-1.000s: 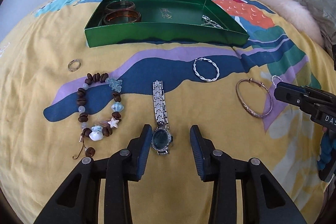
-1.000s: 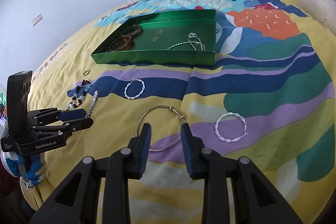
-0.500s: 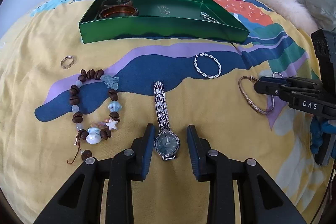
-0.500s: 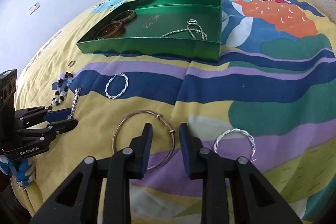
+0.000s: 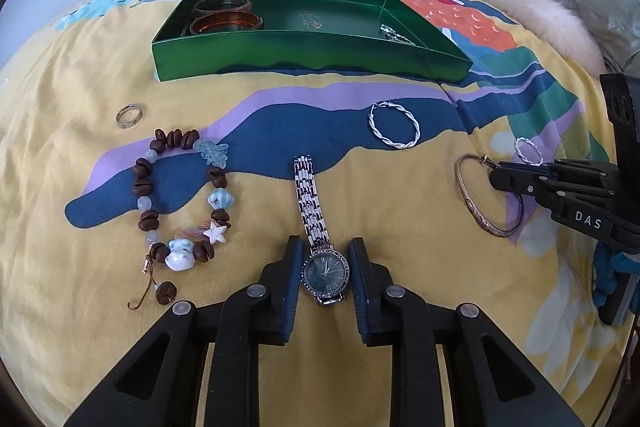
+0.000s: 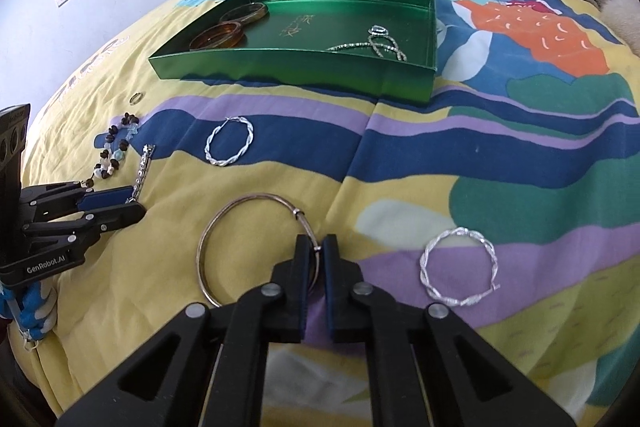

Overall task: Organize jewelry
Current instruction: 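Grasp the silver watch with the left tool while the right tool grasps the large silver hoop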

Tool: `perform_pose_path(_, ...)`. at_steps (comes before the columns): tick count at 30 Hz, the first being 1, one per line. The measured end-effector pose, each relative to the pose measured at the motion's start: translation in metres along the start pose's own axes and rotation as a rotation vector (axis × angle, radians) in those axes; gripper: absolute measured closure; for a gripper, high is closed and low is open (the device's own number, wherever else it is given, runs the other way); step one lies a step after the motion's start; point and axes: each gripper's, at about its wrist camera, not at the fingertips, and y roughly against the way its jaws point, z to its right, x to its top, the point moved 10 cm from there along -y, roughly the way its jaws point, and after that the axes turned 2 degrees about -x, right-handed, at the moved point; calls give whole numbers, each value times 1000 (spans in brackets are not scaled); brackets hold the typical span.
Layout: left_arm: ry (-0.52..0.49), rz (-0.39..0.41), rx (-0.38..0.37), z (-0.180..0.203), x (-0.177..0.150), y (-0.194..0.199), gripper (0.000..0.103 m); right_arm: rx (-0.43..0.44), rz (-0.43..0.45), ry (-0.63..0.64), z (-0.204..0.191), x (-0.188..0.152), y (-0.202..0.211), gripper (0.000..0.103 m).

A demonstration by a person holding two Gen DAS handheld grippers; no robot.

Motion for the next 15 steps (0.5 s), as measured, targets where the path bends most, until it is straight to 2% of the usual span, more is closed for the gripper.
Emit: perform_pose_path(15, -25, 8, -6, 21, -17, 33, 80, -86, 79, -23, -15, -25, 67, 97)
